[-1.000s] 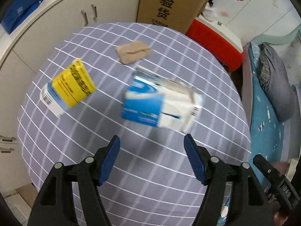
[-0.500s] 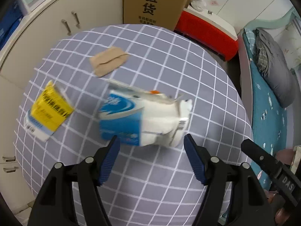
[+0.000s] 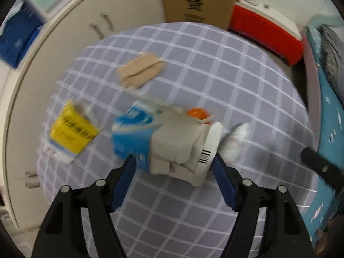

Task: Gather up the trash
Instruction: 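Lower left tool onto white-blue carton while right tool reaches white eye-drop bottle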

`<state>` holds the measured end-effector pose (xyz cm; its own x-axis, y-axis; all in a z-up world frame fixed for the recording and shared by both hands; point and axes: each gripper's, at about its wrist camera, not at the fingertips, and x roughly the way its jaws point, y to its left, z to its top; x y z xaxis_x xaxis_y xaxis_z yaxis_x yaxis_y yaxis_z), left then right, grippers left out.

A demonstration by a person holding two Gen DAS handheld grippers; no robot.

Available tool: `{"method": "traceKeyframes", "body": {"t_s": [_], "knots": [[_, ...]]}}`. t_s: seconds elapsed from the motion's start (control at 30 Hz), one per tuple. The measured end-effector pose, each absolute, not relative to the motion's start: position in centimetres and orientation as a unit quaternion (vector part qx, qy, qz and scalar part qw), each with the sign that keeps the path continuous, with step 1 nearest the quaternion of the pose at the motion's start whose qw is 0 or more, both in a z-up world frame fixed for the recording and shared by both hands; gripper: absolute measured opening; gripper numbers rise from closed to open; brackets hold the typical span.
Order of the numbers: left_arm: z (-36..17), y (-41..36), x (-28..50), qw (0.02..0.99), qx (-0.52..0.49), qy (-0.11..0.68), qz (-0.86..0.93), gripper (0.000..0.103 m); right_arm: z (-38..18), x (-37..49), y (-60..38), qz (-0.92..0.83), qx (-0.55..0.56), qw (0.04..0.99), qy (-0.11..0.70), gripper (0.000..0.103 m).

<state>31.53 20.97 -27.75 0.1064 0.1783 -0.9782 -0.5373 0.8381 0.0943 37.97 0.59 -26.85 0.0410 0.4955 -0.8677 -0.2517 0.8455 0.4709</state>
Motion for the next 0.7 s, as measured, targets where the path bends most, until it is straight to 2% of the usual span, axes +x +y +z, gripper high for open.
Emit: {"method": "traceKeyframes", "body": {"t_s": [0.3, 0.6, 0.7], "knots": [[-27.4, 24.1, 26.8, 0.708, -0.193, 0.613, 0.293, 0.071, -27.8, 37.1, 6.8, 0.321, 0.066, 0.672, 0.664, 0.063], [-27.6, 23.2, 26.0, 0.729, -0.184, 0.604, 0.265, 0.071, -29.5, 36.4, 11.1, 0.307, 0.020, 0.665, 0.681, 0.064], [-27.9, 21.8, 26.3, 0.731, -0.149, 0.611, 0.265, 0.071, -29.9, 36.2, 11.8, 0.305, -0.005, 0.664, 0.683, 0.030]]}}
